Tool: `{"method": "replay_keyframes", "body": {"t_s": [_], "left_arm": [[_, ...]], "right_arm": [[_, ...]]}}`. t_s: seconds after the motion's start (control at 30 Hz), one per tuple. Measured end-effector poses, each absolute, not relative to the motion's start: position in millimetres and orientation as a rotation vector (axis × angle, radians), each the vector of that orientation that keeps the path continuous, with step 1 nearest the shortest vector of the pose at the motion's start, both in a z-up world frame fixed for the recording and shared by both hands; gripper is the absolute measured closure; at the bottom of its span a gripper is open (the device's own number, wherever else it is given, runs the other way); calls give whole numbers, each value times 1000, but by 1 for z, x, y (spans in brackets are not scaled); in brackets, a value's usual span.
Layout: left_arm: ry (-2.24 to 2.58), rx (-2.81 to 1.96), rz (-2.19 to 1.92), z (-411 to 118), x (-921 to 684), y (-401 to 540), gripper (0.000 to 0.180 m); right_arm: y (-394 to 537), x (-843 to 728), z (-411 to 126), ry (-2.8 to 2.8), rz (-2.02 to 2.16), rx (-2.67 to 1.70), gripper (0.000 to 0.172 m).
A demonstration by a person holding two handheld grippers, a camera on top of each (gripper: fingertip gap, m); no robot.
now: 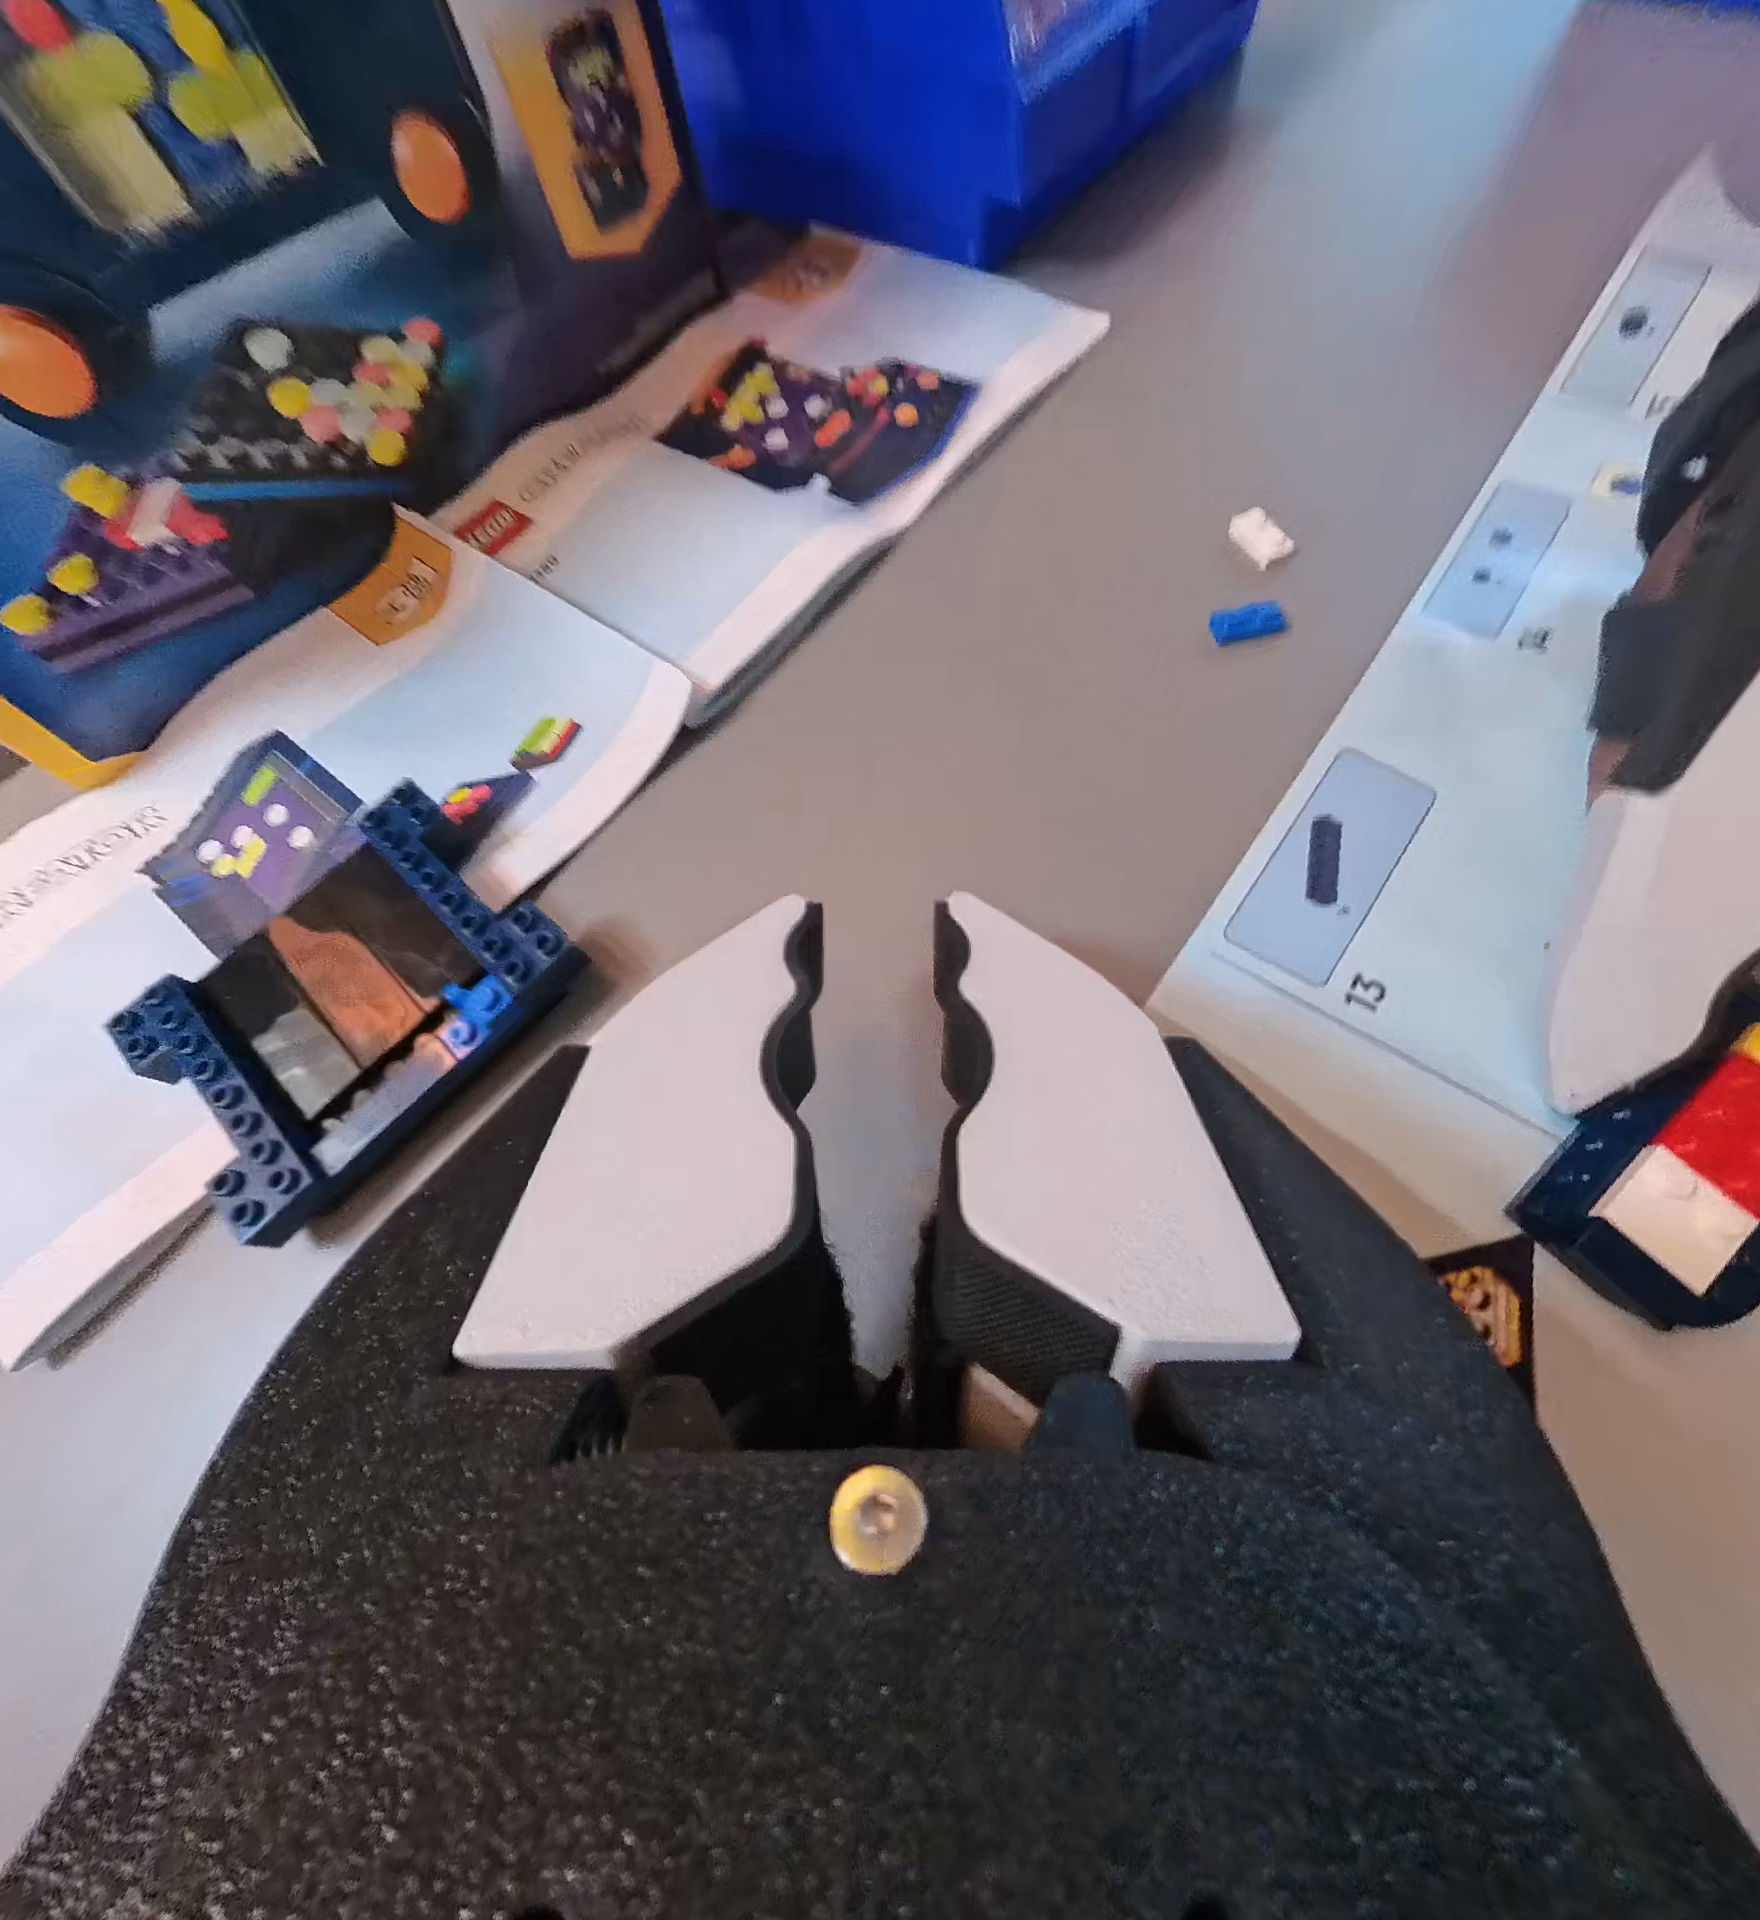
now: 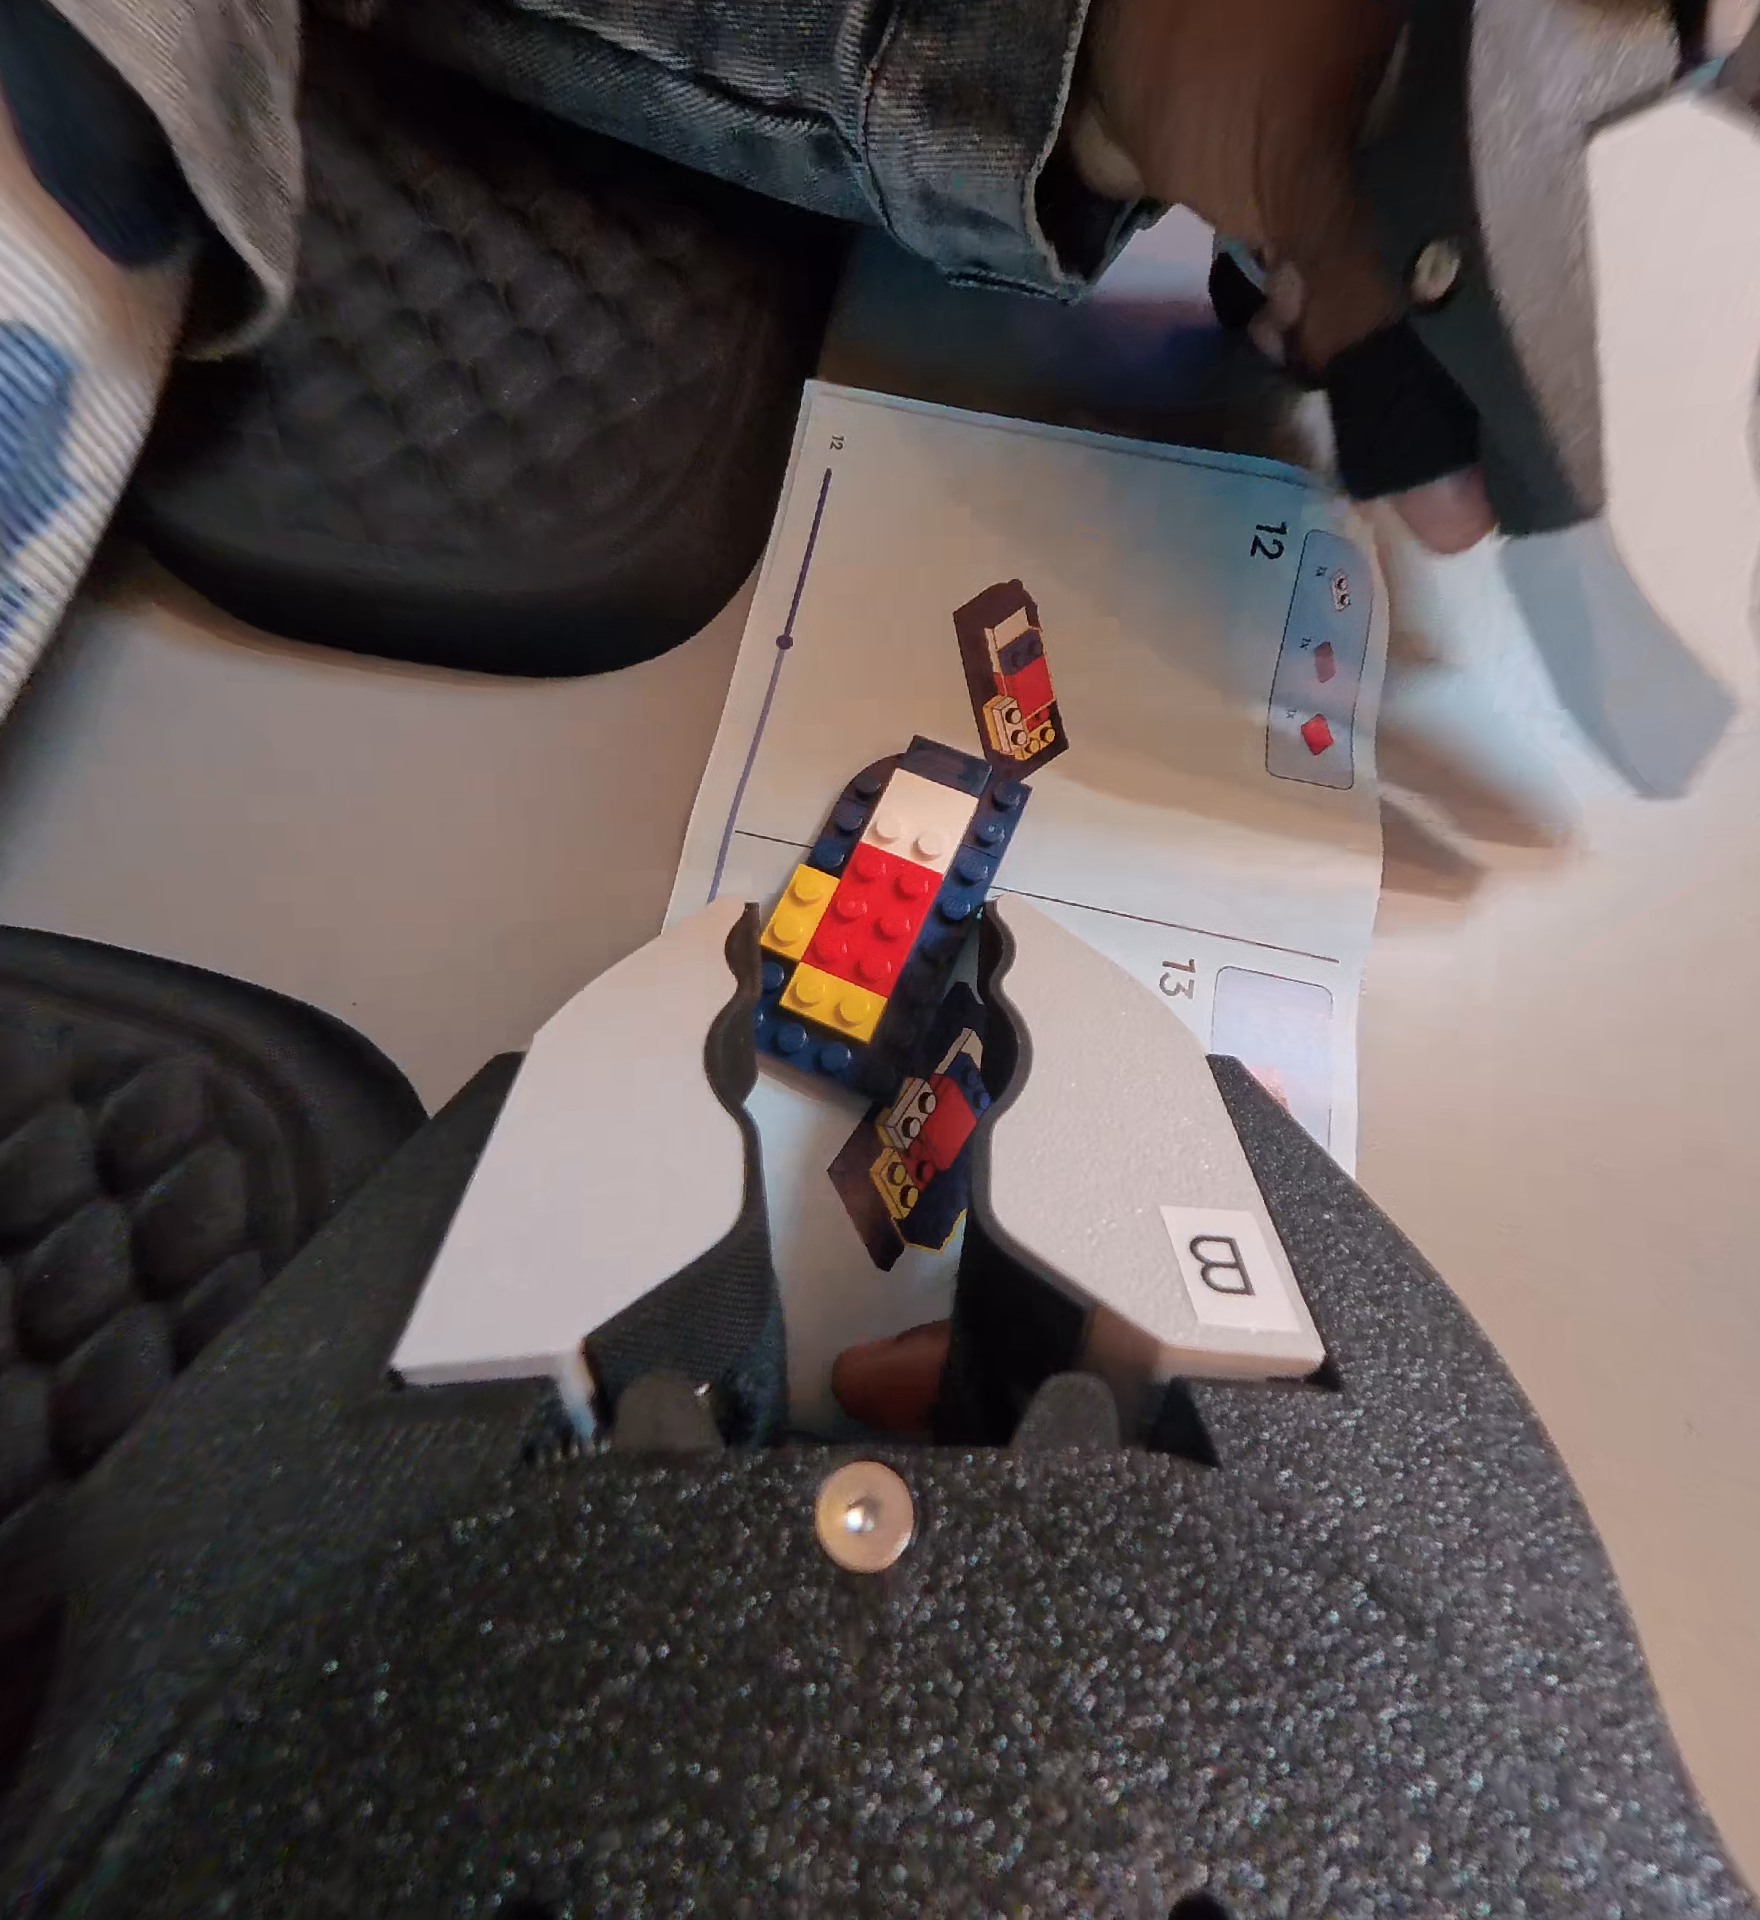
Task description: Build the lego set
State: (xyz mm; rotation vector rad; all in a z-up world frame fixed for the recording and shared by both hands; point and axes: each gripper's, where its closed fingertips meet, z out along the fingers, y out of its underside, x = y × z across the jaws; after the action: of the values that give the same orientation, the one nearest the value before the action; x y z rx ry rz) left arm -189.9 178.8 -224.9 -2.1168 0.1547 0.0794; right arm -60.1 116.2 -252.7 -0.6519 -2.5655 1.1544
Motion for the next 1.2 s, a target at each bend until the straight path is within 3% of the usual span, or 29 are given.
{"method": "replay_keyframes", "body": {"t_s": [0.37,0.57,0.7,0.9,1.2], "left_arm": [[97,-1637,176,-130,-188,173,147],[-19,-1416,-213,-90,-171,162,126],[-28,-1355,-535,-81,-145,160,123],[-53,-1224,-1029,-74,-118,148,134],[39,-1349,-975,-94,-104,154,146]], "right_arm": [[142,-81,-223,-2307,1096,-764,132],[185,-104,-164,-1884,1069,-914,132],[198,-108,-101,-1577,1059,-990,132],[179,-111,-91,-1421,918,-838,132],[172,-113,-106,-1424,828,-752,132]]}}
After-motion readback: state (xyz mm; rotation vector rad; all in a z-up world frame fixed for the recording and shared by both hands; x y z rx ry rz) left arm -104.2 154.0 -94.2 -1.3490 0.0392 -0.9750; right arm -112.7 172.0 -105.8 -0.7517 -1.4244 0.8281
